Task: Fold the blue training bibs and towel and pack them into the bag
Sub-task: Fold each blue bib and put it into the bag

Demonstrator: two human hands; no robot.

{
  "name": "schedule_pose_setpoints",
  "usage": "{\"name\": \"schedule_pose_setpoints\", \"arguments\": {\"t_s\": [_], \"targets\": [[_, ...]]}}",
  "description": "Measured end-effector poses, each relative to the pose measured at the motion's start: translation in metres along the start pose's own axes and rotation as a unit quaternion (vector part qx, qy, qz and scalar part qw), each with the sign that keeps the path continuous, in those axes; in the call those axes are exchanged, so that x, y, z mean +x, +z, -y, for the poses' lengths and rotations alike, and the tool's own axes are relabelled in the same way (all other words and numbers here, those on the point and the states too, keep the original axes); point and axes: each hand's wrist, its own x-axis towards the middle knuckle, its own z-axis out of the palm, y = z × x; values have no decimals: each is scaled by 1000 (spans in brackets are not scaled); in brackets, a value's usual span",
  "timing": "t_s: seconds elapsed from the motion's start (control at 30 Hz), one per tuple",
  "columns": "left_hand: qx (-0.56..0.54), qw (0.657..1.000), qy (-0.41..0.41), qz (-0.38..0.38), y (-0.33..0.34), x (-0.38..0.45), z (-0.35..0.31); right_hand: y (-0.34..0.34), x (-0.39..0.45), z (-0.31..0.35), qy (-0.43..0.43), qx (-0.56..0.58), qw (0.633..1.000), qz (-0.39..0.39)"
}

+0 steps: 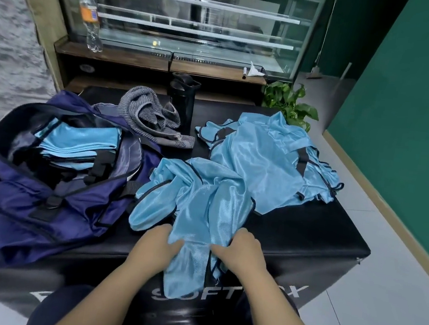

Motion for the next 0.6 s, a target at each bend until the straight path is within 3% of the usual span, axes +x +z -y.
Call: {"name": "schedule_pose_setpoints", "arguments": {"t_s": [0.13,0.27,0.43,0.6], "targets": [[-138,990,-4,-39,-9,-13,-13,0,-6,1,-27,2,1000,11],[-263,962,-33,-66,-23,-24,-21,-19,-22,6,-51,188,981,-7],[-474,877,7,-82,-40,-36,-32,-51,-46,17,-100,306,945,-52],[-553,824,86,-85,-59,-58,-45,-81,-75,20,-100,411,904,-65]]}}
